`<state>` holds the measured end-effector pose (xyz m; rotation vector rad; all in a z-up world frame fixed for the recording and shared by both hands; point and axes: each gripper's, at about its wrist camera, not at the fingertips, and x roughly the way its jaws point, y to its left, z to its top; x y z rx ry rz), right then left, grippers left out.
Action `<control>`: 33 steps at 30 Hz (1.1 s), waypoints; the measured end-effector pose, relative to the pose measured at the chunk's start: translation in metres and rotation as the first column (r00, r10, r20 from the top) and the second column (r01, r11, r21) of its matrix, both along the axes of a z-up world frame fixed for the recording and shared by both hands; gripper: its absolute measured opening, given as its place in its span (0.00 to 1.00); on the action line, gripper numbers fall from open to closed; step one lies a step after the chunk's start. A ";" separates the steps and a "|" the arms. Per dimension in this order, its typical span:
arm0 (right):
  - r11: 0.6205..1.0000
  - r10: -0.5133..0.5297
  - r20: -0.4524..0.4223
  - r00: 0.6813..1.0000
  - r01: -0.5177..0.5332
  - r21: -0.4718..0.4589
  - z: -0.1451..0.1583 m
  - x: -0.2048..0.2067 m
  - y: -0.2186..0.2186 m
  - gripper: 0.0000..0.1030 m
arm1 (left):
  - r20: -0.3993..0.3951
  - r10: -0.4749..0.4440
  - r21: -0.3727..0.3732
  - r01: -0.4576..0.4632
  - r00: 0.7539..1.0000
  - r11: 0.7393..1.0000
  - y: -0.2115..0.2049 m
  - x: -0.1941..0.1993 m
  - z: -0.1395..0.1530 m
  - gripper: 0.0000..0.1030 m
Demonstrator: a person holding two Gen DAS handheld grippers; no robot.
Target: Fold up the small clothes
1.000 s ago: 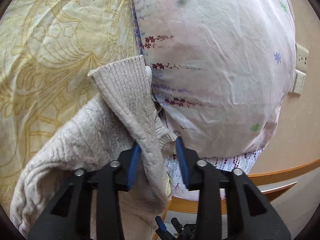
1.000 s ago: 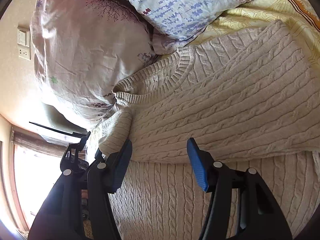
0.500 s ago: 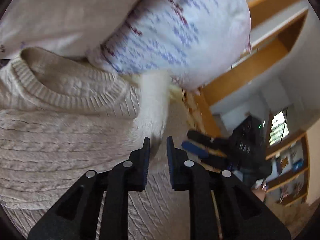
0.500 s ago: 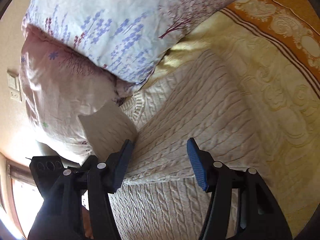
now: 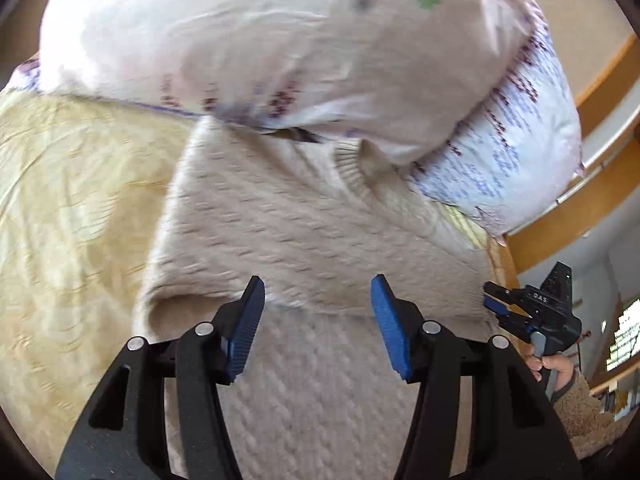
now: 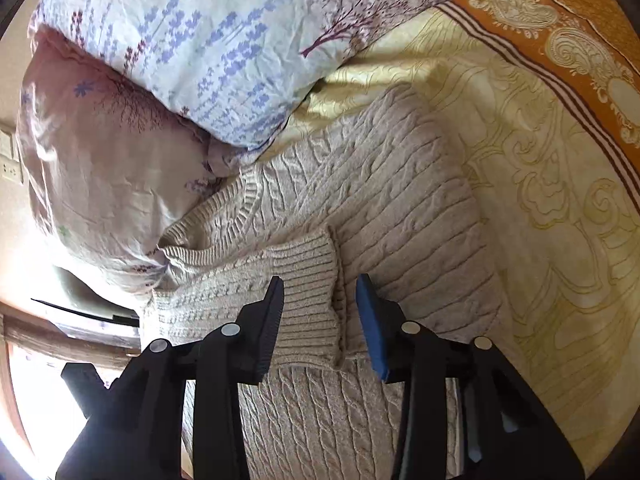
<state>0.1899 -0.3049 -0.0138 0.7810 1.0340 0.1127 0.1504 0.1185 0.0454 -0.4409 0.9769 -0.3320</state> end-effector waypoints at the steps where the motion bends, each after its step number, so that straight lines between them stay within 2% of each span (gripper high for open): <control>1: 0.999 0.022 -0.003 1.000 -0.022 -0.027 0.000 0.001 0.005 0.31 | -0.016 0.027 0.013 -0.026 1.000 1.000 0.009 -0.005 -0.003 0.53; 3: 0.994 0.082 0.003 0.997 -0.082 -0.068 0.002 0.004 0.018 0.12 | -0.053 0.061 0.037 -0.059 0.997 0.998 0.021 -0.015 -0.013 0.53; 4: 0.992 0.097 0.013 0.995 -0.095 -0.087 0.005 0.004 0.022 0.09 | -0.067 0.069 0.042 -0.066 0.995 0.997 0.023 -0.018 -0.017 0.53; 7: 0.972 0.093 0.096 0.991 -0.070 -0.222 0.030 0.005 0.026 0.08 | -0.085 0.067 0.029 -0.065 0.994 0.997 0.025 -0.024 -0.026 0.54; 9: 0.966 0.058 0.135 0.989 -0.021 -0.259 0.044 0.009 0.021 0.07 | -0.077 0.058 0.047 -0.054 0.995 0.997 0.023 -0.024 -0.026 0.54; 11: 0.951 0.026 0.131 0.991 0.016 -0.310 0.047 0.016 0.015 0.07 | -0.074 0.044 0.050 -0.041 0.996 0.998 0.019 -0.022 -0.026 0.55; 13: 0.945 0.010 0.071 0.997 0.014 -0.328 0.035 0.025 0.008 0.07 | -0.071 0.034 0.044 -0.031 0.997 0.999 0.018 -0.022 -0.026 0.55; 16: 0.963 -0.006 -0.007 1.000 0.004 -0.269 0.018 0.020 0.000 0.10 | -0.070 0.028 0.041 -0.026 0.997 0.999 0.018 -0.023 -0.027 0.55; 18: 0.972 -0.039 0.022 0.999 0.043 -0.232 0.023 0.005 -0.010 0.17 | -0.070 0.030 0.035 -0.028 0.997 0.999 0.021 -0.027 -0.025 0.55; 20: 0.968 -0.079 0.048 0.996 0.088 -0.235 0.032 -0.015 -0.027 0.33 | -0.063 0.031 0.033 -0.029 0.998 0.999 0.024 -0.032 -0.023 0.55; 22: 0.967 -0.115 0.053 0.992 0.125 -0.224 0.037 -0.034 -0.046 0.38 | -0.061 0.026 0.037 -0.024 0.998 0.999 0.027 -0.037 -0.021 0.56; 27: 0.979 -0.174 0.009 0.985 0.174 -0.105 0.026 -0.087 -0.086 0.41 | -0.074 0.020 0.048 -0.017 0.997 0.999 0.034 -0.049 -0.020 0.59; 29: 0.982 -0.180 -0.020 0.984 0.178 -0.054 0.017 -0.105 -0.091 0.51 | -0.090 0.018 0.037 -0.015 0.996 0.999 0.038 -0.056 -0.022 0.59; 33: 0.987 -0.155 -0.042 0.987 0.156 0.028 0.001 -0.130 -0.089 0.51 | -0.129 0.028 -0.001 -0.028 0.991 1.000 0.045 -0.072 -0.030 0.59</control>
